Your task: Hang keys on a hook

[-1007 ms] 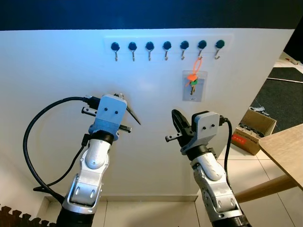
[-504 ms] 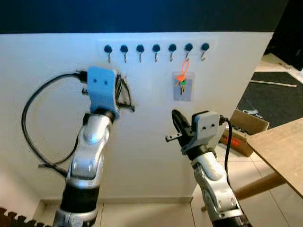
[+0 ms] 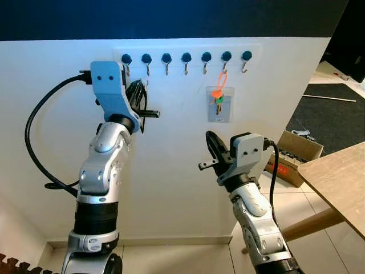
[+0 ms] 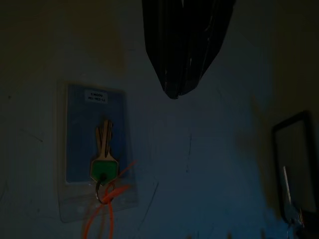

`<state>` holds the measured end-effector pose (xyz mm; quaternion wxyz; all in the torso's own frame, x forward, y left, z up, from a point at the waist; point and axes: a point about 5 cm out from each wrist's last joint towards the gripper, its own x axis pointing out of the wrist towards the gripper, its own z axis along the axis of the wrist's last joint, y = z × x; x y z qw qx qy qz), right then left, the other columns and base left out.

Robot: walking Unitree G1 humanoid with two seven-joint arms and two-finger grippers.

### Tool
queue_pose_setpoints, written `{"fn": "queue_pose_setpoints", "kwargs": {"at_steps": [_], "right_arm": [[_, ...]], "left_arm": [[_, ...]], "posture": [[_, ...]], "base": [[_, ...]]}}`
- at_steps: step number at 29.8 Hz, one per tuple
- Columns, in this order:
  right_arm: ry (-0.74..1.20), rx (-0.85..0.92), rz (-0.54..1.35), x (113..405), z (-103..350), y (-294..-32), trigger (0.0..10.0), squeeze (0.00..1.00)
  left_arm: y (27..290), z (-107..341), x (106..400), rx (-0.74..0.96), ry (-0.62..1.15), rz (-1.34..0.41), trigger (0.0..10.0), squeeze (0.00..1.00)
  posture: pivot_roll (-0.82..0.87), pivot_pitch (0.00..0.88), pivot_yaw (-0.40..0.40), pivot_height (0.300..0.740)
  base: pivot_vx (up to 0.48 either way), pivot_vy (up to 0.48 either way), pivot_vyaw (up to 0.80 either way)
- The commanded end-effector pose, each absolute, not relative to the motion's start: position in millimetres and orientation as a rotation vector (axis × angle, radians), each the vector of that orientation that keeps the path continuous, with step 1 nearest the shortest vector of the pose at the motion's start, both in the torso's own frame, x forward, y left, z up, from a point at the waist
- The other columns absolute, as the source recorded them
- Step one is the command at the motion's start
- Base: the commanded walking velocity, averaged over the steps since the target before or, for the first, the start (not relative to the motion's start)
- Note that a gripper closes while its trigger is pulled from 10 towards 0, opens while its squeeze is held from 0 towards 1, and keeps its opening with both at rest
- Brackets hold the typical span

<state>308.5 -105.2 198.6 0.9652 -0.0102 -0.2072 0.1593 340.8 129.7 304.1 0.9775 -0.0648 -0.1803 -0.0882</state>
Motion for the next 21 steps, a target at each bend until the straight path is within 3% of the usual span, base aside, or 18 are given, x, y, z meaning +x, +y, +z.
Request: {"fn": "queue_pose_setpoints", "kwargs": {"at_steps": [1, 21], "right_arm": [[-0.403, -0.015, 0.317, 309.1, 194.5, -105.8, 10.0, 0.00], [-0.397, -0.014, 0.315, 308.3, 193.0, -106.8, 10.0, 0.00]], "left_arm": [[133.3, 307.6, 342.4, -0.125, -0.366, -0.170, 10.0, 0.00], [163.0, 316.2, 337.1, -0.107, -0.396, -0.083, 10.0, 0.00]], "posture": [[0.14, 0.127, 0.036, 0.740], [0.15, 0.133, 0.028, 0.740]], "base": [[0.000, 0.000, 0.00], [0.000, 0.000, 0.00]]}}
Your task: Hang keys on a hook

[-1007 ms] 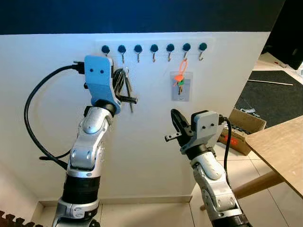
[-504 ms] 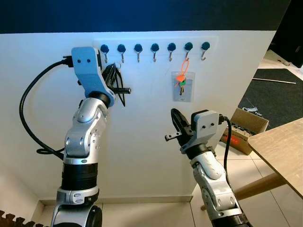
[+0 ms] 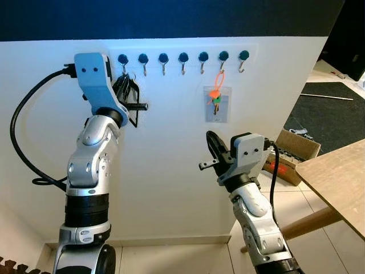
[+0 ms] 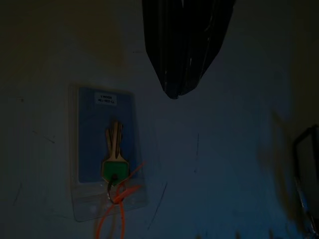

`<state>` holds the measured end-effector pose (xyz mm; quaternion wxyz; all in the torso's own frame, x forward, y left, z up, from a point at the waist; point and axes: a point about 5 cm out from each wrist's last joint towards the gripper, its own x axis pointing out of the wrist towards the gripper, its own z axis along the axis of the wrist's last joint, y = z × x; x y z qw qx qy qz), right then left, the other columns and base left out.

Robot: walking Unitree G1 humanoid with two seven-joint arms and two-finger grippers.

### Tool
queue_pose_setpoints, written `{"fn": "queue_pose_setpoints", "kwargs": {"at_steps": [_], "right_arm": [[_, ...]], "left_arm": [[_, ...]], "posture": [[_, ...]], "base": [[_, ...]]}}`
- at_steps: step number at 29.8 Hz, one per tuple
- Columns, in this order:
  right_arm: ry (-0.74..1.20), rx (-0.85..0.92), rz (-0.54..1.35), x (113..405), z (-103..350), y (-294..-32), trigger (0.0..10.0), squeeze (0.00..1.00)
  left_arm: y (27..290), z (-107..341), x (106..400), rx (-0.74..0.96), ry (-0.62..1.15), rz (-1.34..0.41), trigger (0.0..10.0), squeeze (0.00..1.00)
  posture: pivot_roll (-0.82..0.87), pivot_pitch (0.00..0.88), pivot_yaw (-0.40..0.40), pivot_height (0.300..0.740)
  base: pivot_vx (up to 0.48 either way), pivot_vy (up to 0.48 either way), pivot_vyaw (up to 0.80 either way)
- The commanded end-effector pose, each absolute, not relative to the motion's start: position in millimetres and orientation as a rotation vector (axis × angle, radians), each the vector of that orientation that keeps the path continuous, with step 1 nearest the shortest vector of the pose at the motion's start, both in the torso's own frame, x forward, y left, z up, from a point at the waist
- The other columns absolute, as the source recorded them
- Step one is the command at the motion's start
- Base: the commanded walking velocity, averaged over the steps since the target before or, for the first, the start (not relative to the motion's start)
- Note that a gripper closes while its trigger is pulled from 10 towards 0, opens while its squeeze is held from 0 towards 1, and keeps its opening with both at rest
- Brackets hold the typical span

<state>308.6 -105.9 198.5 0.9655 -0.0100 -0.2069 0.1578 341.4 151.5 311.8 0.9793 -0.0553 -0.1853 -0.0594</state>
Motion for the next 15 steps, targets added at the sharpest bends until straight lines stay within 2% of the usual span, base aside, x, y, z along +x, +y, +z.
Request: {"fn": "queue_pose_setpoints", "kwargs": {"at_steps": [1, 15], "right_arm": [[-0.397, -0.014, 0.316, 308.5, 193.1, -106.6, 10.0, 0.00], [-0.396, -0.013, 0.321, 308.5, 193.2, -104.9, 10.0, 0.00]], "left_arm": [[163.6, 316.5, 336.6, -0.104, -0.399, -0.081, 10.0, 0.00], [167.8, 319.6, 333.1, -0.097, -0.407, -0.067, 10.0, 0.00]], "posture": [[0.15, 0.133, 0.028, 0.740], [0.15, 0.135, 0.026, 0.740]], "base": [[0.000, 0.000, 0.00], [0.000, 0.000, 0.00]]}}
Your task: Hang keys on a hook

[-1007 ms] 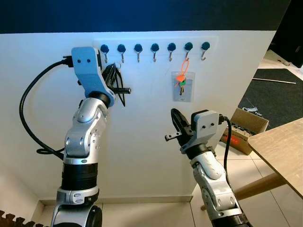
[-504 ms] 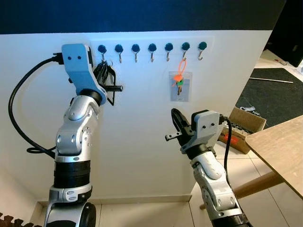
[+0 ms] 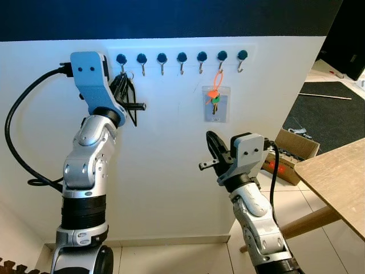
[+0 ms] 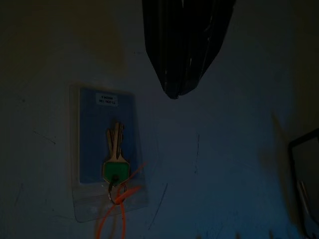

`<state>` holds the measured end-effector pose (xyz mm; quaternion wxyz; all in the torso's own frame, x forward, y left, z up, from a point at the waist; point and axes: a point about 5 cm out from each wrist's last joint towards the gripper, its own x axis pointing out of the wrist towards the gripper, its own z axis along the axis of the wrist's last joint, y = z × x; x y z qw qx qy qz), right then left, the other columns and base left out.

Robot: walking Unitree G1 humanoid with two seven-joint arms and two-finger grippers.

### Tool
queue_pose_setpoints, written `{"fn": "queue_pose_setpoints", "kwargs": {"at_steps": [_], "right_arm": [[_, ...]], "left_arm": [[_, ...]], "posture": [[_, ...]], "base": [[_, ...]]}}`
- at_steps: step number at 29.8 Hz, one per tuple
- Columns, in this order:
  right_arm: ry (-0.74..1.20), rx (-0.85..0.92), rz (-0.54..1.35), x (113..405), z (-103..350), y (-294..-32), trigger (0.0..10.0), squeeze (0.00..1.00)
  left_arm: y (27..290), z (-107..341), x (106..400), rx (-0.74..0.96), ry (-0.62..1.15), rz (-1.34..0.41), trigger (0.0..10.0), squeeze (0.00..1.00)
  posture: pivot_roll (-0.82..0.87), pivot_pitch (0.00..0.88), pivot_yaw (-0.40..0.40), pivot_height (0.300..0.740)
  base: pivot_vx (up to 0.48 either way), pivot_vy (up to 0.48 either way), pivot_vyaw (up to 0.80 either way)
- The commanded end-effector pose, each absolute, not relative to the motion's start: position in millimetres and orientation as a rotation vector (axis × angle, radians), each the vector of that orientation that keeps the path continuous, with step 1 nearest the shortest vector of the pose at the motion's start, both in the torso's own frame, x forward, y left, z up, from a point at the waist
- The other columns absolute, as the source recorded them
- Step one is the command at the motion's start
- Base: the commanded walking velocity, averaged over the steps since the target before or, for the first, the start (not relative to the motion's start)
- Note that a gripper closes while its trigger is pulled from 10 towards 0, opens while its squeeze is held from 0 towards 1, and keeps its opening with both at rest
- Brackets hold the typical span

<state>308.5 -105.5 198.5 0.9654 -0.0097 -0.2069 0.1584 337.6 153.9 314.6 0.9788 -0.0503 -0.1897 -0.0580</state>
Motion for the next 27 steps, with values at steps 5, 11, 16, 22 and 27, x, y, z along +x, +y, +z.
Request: {"fn": "queue_pose_setpoints", "kwargs": {"at_steps": [5, 11, 16, 22, 27], "right_arm": [[-0.396, -0.012, 0.321, 308.5, 193.0, -104.7, 10.0, 0.00], [-0.394, -0.011, 0.320, 308.3, 192.4, -104.9, 10.0, 0.00], [-0.393, -0.010, 0.321, 308.0, 192.1, -104.2, 10.0, 0.00], [-0.393, -0.009, 0.323, 307.9, 191.9, -103.9, 10.0, 0.00], [-0.393, -0.010, 0.323, 307.7, 191.9, -104.0, 10.0, 0.00]], "left_arm": [[172.3, 321.9, 334.4, -0.091, -0.412, -0.055, 10.0, 0.00], [175.4, 323.2, 334.2, -0.088, -0.415, -0.048, 10.0, 0.00], [179.1, 322.5, 335.0, -0.086, -0.412, -0.036, 10.0, 0.00], [183.7, 316.9, 338.1, -0.077, -0.387, -0.012, 10.0, 0.00], [189.6, 312.8, 340.9, -0.069, -0.370, 0.025, 10.0, 0.00]], "posture": [[0.15, 0.137, 0.026, 0.740], [0.15, 0.137, 0.027, 0.740], [0.15, 0.138, 0.027, 0.740], [0.15, 0.139, 0.027, 0.740], [0.15, 0.138, 0.028, 0.740]], "base": [[0.000, 0.000, 0.00], [0.000, 0.000, 0.00], [0.000, 0.000, 0.00], [0.000, 0.000, 0.00], [0.000, 0.000, 0.00]]}}
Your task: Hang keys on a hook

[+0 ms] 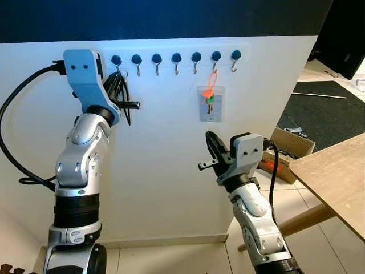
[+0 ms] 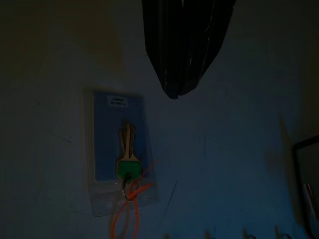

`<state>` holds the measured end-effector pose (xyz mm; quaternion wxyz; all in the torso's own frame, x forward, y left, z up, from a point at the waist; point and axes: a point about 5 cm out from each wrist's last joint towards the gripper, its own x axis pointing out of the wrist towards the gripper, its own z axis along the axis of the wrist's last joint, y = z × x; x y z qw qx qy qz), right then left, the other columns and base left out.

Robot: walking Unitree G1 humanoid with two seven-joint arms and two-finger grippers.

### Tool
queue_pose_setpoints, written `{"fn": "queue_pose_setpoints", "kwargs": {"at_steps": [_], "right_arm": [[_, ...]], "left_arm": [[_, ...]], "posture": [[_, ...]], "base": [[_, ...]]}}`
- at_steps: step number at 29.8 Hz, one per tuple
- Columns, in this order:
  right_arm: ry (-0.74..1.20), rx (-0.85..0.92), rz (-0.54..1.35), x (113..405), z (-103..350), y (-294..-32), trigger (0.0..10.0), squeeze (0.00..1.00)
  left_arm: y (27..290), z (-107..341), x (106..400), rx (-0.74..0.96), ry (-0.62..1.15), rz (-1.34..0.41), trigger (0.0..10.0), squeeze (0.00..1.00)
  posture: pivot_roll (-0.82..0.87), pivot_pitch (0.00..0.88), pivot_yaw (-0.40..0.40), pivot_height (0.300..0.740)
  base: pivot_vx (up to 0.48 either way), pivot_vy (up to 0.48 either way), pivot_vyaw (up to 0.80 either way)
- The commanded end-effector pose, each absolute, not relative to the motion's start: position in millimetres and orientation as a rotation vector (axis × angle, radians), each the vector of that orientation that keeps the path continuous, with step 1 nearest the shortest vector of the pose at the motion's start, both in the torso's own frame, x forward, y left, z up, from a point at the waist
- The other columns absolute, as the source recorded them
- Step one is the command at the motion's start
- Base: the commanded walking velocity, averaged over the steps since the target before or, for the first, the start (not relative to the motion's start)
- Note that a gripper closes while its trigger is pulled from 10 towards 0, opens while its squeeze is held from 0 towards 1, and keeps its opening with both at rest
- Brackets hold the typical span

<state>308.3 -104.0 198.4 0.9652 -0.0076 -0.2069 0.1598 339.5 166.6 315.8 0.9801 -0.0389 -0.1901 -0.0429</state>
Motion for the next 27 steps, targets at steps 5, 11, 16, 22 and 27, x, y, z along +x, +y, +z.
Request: {"fn": "queue_pose_setpoints", "kwargs": {"at_steps": [5, 11, 16, 22, 27], "right_arm": [[-0.393, -0.011, 0.321, 307.6, 191.9, -104.9, 10.0, 0.00], [-0.392, -0.013, 0.323, 307.7, 191.6, -105.4, 10.0, 0.00], [-0.393, -0.013, 0.328, 308.1, 191.9, -104.4, 10.0, 0.00], [-0.393, -0.013, 0.333, 308.6, 192.3, -104.5, 10.0, 0.00], [-0.392, -0.013, 0.334, 309.0, 192.3, -103.9, 10.0, 0.00]], "left_arm": [[198.7, 314.7, 340.0, -0.095, -0.383, 0.048, 10.0, 0.00], [196.9, 322.1, 330.7, -0.152, -0.432, -0.039, 10.0, 0.00], [195.6, 320.3, 326.1, -0.151, -0.432, -0.057, 10.0, 0.00], [196.1, 315.6, 321.7, -0.152, -0.422, -0.057, 10.0, 0.00], [190.9, 311.4, 323.2, -0.151, -0.402, -0.080, 10.0, 0.00]], "posture": [[0.15, 0.135, 0.027, 0.740], [0.15, 0.133, 0.024, 0.740], [0.15, 0.132, 0.022, 0.740], [0.16, 0.134, 0.018, 0.740], [0.15, 0.137, 0.018, 0.740]], "base": [[0.000, 0.000, 0.00], [0.000, 0.000, 0.00], [0.000, 0.000, 0.00], [0.000, 0.000, 0.00], [0.000, 0.000, 0.00]]}}
